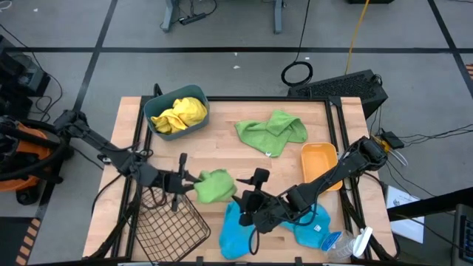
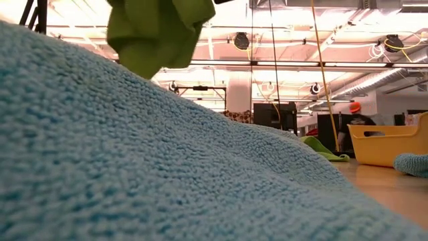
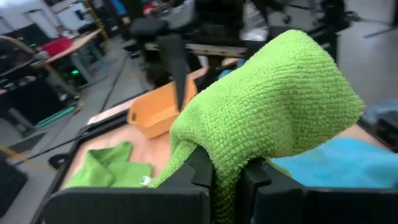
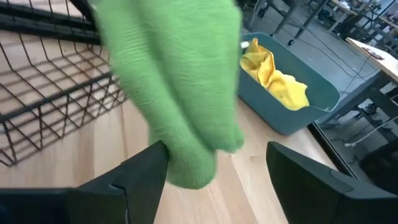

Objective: Sort microfiber towel by color & place in baskets
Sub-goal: Roll lower left green towel

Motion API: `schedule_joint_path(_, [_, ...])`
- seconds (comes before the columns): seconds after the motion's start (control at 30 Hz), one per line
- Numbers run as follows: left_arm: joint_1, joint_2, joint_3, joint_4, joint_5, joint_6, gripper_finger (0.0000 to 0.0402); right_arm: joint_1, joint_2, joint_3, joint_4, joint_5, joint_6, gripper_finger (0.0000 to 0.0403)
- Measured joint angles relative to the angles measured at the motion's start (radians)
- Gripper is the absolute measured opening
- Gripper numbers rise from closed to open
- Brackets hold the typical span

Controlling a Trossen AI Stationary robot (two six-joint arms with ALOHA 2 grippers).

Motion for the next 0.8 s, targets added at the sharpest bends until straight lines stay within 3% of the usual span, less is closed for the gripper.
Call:
schedule_joint_path(0.17, [-0.024, -0.002, 0.0, 0.009, 0.087, 0.009, 0.0027, -0.015, 0.0, 0.0, 0.039, -0.052, -0.021, 0.0263])
schedule_joint_path(0.37, [-0.024, -0.001, 0.0, 0.025, 0.098, 0.02, 0.0027, -0.053, 0.004, 0.0, 0.138, -0.272, -0.08, 0.0263])
schedule_joint_path(0.53, [-0.024, -0.001, 0.0, 0.044, 0.096, 0.027, 0.0027, -0.077, 0.055, -0.001, 0.305, -0.382, -0.225, 0.0262])
schedule_joint_path(0.67, [-0.024, -0.001, 0.0, 0.045, -0.028, 0.028, 0.0027, -0.092, 0.073, -0.001, 0.349, -0.458, -0.276, 0.0232])
schedule_joint_path(0.8, [-0.023, -0.001, 0.0, 0.044, -0.163, 0.035, 0.0027, -0.108, 0.073, -0.001, 0.347, -0.436, -0.267, 0.0161])
